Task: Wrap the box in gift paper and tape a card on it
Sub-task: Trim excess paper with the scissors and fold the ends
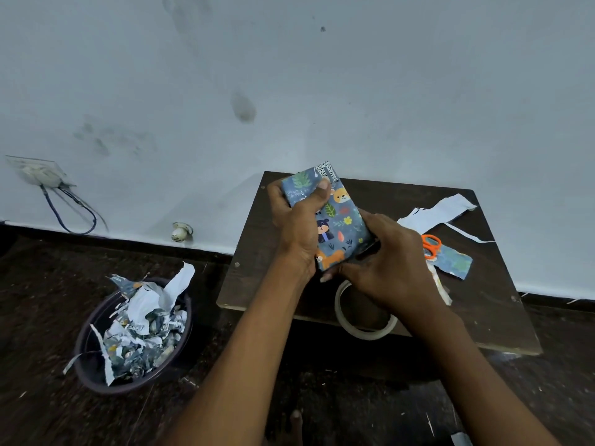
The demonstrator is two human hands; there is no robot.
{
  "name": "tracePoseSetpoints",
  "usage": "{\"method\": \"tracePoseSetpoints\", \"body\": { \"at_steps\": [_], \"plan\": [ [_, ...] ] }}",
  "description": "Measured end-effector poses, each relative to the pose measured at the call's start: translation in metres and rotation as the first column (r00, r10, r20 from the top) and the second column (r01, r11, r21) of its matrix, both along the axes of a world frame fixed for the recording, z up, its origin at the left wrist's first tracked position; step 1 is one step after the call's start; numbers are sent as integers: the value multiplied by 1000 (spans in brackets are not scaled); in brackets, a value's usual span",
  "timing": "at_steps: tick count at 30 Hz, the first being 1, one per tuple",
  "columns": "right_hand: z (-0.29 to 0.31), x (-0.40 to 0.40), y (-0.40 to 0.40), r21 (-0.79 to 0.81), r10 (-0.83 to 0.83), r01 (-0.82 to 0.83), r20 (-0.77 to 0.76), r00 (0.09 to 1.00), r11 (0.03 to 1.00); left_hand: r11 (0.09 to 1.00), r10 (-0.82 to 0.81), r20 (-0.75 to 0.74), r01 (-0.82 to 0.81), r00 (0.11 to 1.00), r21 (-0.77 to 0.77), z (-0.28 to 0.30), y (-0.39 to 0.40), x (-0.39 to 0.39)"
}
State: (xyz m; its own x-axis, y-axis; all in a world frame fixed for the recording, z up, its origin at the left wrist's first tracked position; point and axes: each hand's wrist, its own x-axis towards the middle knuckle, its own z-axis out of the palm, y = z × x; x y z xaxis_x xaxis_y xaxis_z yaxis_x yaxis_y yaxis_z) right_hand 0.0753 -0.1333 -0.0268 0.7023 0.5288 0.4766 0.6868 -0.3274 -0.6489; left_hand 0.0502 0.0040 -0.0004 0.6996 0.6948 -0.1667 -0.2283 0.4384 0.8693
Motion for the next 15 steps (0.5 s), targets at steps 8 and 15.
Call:
{"method": "tracePoseSetpoints", "body": {
  "at_steps": [8, 15],
  "plan": [
    [2, 1, -6, 44, -43, 43, 7, 999, 998, 998, 2, -25, -1, 1000, 60, 1, 2, -2],
    [-5, 5, -21, -152, -155, 135, -136, 978, 979, 991, 34, -54, -27, 998, 134, -1, 8, -4]
  ]
}}
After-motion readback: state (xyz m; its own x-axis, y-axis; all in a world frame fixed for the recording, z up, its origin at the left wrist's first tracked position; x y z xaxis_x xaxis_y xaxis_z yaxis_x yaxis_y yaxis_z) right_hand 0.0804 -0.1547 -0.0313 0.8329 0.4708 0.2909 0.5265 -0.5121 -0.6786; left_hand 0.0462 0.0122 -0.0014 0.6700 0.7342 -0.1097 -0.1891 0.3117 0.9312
